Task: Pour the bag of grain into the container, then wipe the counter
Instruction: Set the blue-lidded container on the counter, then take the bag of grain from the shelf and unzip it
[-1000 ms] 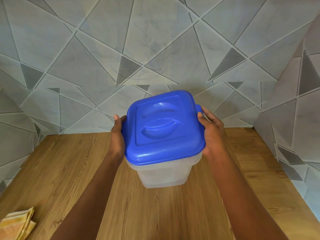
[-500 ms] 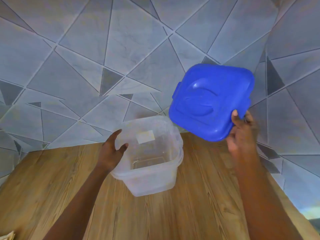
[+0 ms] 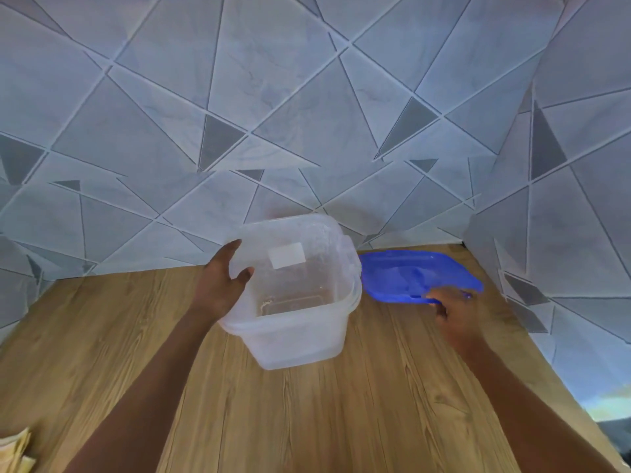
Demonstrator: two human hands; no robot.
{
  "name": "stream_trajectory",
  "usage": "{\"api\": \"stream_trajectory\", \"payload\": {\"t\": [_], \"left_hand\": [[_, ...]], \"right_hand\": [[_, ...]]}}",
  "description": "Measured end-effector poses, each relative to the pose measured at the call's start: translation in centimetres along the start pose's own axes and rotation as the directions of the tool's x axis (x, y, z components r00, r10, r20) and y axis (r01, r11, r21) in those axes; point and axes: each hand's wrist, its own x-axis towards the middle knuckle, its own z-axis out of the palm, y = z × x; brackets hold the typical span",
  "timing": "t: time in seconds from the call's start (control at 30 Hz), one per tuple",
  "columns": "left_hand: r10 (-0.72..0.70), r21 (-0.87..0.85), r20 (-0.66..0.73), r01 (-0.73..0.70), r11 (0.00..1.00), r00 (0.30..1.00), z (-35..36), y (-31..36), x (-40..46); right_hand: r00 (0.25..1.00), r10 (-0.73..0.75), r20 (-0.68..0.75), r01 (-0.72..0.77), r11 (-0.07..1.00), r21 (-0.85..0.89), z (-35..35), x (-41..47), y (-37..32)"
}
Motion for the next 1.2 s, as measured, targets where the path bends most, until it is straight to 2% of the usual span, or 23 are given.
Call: {"api": "stream_trajectory", "payload": {"t": [0.07,0.17,0.37,0.5,0.67,0.77,0.83,0.93,1.03,1.2], "left_hand": [[0.009,0.001,0.001,-0.009,1.000,1.000,0.0,0.0,0.0],[0.003,-0.003,0.004,-0.003,1.000,1.000,0.1,0.0,0.0],[-0.001,0.013,-0.008,0.001,1.000,1.000,0.2,0.0,0.1],[-0.002,0.037,-0.020,0.003,0.999,1.000,0.2,0.2,0.1],[0.007,0.025,-0.054,-0.006,1.000,0.998,0.2,0.3,0.0],[0.010,0.010,-0.111,-0.009,1.000,0.994,0.1,0.7,-0.2],[0.023,0.019,-0.155,-0.020,1.000,0.988,0.1,1.2,-0.6],[0.077,-0.001,-0.226,-0.079,0.997,0.971,-0.2,2.3,-1.6],[0.077,-0.116,-0.309,-0.118,0.986,0.948,-0.9,3.7,-2.8],[0.019,-0.369,-0.420,-0.190,0.910,0.907,-3.5,6.0,-5.0]], "right_hand": [[1.000,0.010,0.024,-0.008,0.998,-0.067,1.9,-1.8,2.8],[0.989,0.142,0.046,-0.139,0.988,-0.068,3.0,-4.5,5.3],[0.963,0.210,0.167,-0.188,0.972,-0.138,3.7,-6.9,9.4],[0.946,0.253,0.201,-0.223,0.961,-0.161,4.0,-7.2,9.9],[0.907,0.302,0.294,-0.260,0.950,-0.174,3.3,-6.9,7.3],[0.963,0.182,0.199,-0.164,0.981,-0.104,2.9,-6.4,3.8],[0.986,0.130,0.107,-0.132,0.991,0.012,2.4,-5.3,0.5],[0.993,0.090,-0.071,-0.070,0.966,0.249,1.6,-2.9,-5.0],[0.978,0.034,-0.206,0.050,0.920,0.389,0.8,0.0,-10.6],[0.975,-0.037,-0.221,0.167,0.780,0.604,0.1,5.1,-19.6]]}}
